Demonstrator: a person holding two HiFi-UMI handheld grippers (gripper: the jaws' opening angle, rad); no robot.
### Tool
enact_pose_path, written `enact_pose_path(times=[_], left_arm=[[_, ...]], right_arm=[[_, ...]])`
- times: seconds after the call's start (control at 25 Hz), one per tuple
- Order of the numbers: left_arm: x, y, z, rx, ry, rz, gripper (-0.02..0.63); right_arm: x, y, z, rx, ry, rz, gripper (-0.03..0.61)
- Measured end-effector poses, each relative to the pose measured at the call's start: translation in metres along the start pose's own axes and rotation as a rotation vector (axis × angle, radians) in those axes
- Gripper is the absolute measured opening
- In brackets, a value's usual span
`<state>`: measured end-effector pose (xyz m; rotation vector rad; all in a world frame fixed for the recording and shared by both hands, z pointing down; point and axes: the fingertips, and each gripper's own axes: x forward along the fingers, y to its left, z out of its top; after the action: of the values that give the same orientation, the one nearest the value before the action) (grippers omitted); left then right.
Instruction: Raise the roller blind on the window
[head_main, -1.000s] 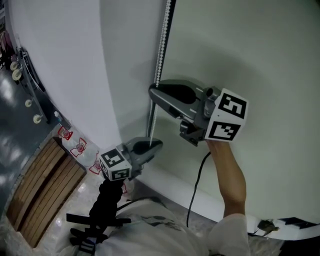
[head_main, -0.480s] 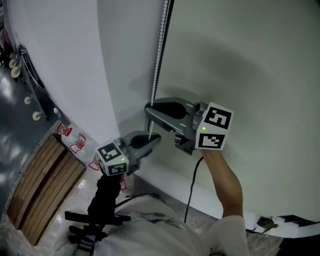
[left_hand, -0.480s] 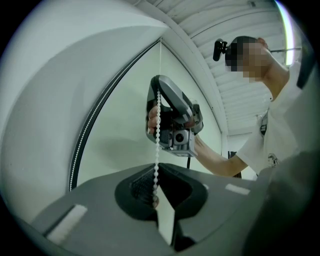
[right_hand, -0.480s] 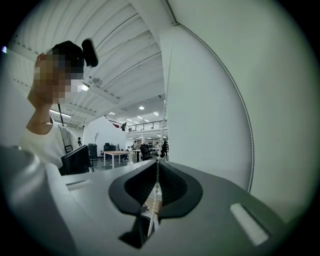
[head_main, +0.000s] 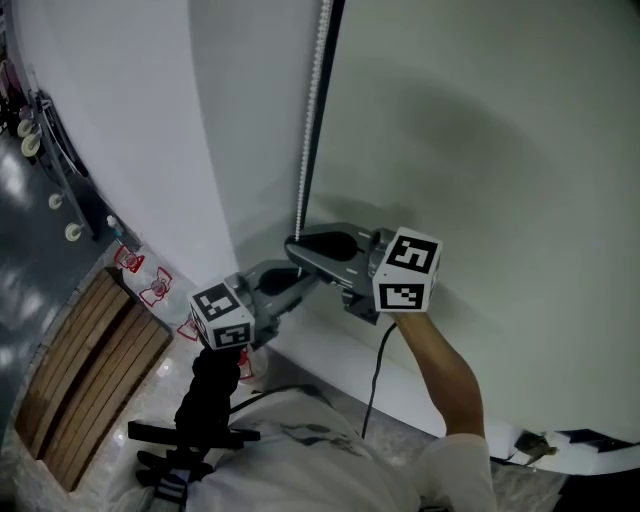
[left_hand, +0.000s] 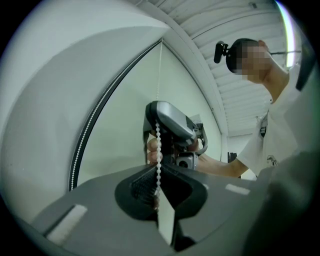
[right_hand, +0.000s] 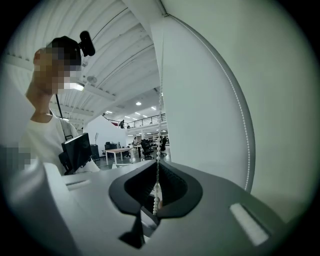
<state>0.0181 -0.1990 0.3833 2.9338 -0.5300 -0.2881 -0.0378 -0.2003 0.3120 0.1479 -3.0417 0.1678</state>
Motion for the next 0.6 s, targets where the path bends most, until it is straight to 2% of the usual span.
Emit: enact_pose_path(times=[0.12, 0.28, 0.4, 0.6], left_arm=[[0.002, 0.000, 0.005, 0.002, -0.011, -0.005, -0.002], [0.002, 0.000, 0.010, 0.015, -0.021, 0.004, -0.003], [0.002, -0.002, 0.009, 0.021, -0.020, -0.007, -0.002], [0.002, -0.002, 0.007, 0.014, -0.019, -0.008, -0.002]], right_arm=[[-0.005, -0.002, 0.007, 0.017, -0.035, 0.015, 0.015], [-0.008, -0.005, 0.016, -0.029, -0.082, -0.003, 0.023], [-0.012, -0.003, 0.033, -0.026, -0.127, 0.022, 0.107], [-0.019, -0.005, 0.079, -0.113, -0.172, 0.028, 0.118]])
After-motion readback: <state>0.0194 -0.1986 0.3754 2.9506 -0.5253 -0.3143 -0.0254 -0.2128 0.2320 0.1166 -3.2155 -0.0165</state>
